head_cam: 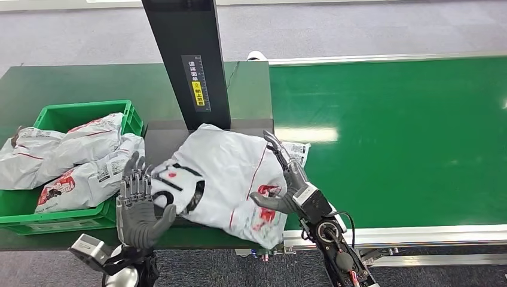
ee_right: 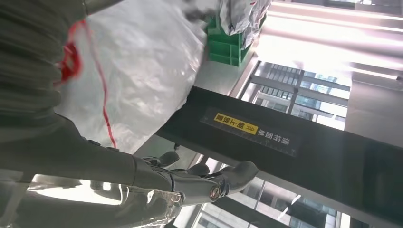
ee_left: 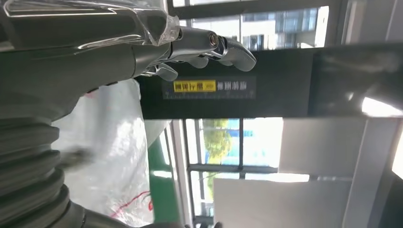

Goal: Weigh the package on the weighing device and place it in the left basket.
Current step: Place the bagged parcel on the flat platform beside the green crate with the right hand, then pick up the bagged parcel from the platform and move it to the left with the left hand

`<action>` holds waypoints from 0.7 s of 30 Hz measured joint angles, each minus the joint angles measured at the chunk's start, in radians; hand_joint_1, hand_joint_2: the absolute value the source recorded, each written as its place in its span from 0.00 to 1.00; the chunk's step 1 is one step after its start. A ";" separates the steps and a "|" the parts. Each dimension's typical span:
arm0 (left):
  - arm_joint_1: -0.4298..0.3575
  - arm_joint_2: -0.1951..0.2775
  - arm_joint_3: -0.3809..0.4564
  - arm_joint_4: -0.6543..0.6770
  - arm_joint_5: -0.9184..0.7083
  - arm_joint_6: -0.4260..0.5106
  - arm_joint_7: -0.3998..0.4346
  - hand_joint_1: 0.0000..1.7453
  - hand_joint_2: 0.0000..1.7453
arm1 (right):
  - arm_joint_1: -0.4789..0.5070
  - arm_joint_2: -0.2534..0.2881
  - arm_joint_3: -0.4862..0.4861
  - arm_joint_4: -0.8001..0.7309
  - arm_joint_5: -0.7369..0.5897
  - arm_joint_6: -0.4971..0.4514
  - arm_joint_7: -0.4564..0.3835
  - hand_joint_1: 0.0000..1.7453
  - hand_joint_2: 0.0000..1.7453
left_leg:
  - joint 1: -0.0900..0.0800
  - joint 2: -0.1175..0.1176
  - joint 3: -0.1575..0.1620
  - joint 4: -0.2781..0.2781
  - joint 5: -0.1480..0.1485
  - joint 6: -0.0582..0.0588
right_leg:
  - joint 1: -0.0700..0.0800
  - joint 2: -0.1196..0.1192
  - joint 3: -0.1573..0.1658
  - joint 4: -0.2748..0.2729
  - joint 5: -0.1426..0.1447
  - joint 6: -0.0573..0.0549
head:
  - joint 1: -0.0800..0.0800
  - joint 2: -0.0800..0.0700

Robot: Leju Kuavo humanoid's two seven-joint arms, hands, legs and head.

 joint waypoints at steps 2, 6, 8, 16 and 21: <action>-0.025 0.006 -0.012 0.022 -0.035 -0.003 0.010 0.00 1.00 | 0.007 0.000 -0.011 -0.015 -0.004 0.012 -0.002 0.00 1.00 | 0.000 0.000 0.000 0.000 0.000 0.000 | 0.000 0.000 0.000 0.000 0.000 0.000 | 0.000 0.000; -0.077 0.015 -0.034 0.062 -0.104 0.005 0.035 0.00 1.00 | 0.013 0.000 -0.025 -0.033 0.004 0.027 -0.002 0.00 1.00 | 0.000 0.001 0.000 0.000 0.000 0.000 | 0.000 0.000 0.000 0.000 0.000 0.000 | 0.000 0.000; -0.098 0.019 -0.047 0.079 -0.138 0.013 0.044 0.00 1.00 | 0.014 0.000 -0.027 -0.036 0.017 0.029 0.001 0.00 1.00 | 0.000 0.001 0.000 0.000 0.000 0.000 | 0.000 0.000 0.000 0.000 0.000 0.000 | 0.000 0.000; -0.179 0.040 -0.162 0.166 -0.707 0.300 0.361 0.00 1.00 | 0.015 0.000 -0.028 -0.042 0.037 0.028 0.006 0.00 1.00 | 0.000 0.000 0.000 0.000 0.000 0.000 | 0.000 0.000 0.000 0.000 0.000 0.000 | 0.000 0.000; -0.197 0.045 -0.216 0.254 -0.901 0.252 0.501 0.00 1.00 | 0.015 0.000 -0.031 -0.045 0.050 0.031 0.006 0.00 1.00 | 0.000 0.001 0.000 0.000 0.000 0.000 | 0.000 0.001 0.000 0.000 0.000 0.000 | 0.000 0.000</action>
